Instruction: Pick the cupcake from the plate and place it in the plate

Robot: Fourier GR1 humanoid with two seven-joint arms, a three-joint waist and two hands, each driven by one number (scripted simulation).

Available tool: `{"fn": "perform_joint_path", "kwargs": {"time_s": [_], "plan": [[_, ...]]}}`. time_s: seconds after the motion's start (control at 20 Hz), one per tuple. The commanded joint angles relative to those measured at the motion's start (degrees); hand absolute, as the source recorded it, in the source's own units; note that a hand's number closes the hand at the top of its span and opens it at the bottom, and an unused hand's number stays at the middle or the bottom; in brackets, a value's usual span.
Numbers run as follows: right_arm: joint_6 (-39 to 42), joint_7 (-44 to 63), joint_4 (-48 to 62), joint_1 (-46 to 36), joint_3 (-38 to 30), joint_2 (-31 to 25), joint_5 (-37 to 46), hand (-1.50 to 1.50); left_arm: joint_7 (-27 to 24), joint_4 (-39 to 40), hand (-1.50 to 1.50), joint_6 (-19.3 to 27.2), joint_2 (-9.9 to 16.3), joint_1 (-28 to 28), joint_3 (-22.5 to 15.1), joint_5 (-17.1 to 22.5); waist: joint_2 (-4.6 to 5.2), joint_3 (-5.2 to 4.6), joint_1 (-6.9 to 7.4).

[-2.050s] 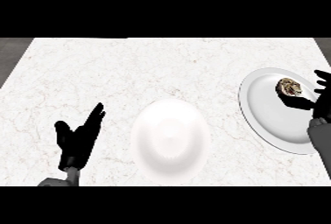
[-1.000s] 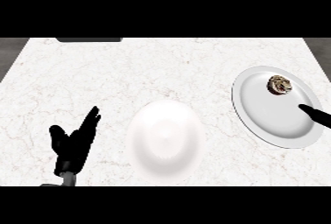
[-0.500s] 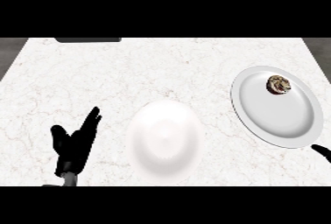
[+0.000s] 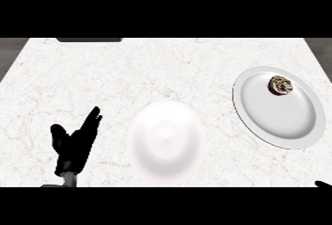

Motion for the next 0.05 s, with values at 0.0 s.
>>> {"fn": "perform_joint_path", "kwargs": {"time_s": [0.0], "plan": [[-3.9, -0.1, -6.8, 4.7, 2.1, 6.2, 4.0, -1.50, 2.9, 0.7, 0.00, -0.3, -0.4, -1.3, 0.7, -0.1, 0.27, -0.19, 0.06]]}}
